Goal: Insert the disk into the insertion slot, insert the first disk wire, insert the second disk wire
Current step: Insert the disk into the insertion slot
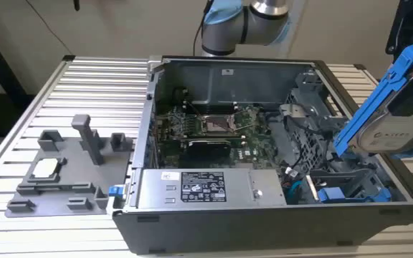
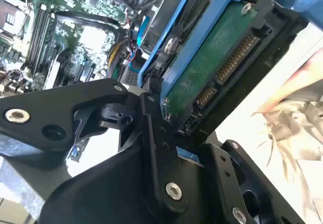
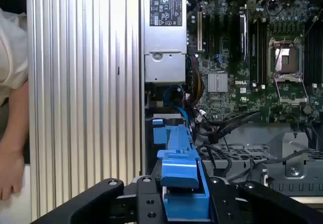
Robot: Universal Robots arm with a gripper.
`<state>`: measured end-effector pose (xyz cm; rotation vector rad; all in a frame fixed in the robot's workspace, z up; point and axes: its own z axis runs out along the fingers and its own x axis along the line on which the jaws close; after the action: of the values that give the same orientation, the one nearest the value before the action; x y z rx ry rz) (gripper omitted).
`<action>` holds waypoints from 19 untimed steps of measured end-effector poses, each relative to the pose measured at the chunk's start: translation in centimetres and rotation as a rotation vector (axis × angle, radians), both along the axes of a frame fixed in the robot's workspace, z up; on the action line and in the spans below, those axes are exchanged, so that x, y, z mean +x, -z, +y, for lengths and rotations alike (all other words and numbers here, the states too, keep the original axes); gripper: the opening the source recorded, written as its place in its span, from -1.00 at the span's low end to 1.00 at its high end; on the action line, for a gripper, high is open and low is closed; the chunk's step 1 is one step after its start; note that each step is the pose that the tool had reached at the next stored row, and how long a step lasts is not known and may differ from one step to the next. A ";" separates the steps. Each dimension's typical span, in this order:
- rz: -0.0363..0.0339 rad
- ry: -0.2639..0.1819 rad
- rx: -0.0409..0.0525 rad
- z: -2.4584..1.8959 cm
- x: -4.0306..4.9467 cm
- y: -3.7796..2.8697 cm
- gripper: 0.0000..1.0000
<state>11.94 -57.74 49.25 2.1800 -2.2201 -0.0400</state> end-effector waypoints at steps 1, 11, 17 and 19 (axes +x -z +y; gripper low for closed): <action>0.0000 0.000 0.0000 0.00 0.00 0.00 -0.35; -0.0008 0.000 -0.0001 0.00 0.00 0.23 -0.35; -0.0013 0.000 0.0000 0.00 0.00 0.79 -0.35; -0.0013 0.000 0.0000 0.00 0.00 1.03 -0.35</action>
<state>11.94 -57.74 48.21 2.1807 -2.2207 -0.0386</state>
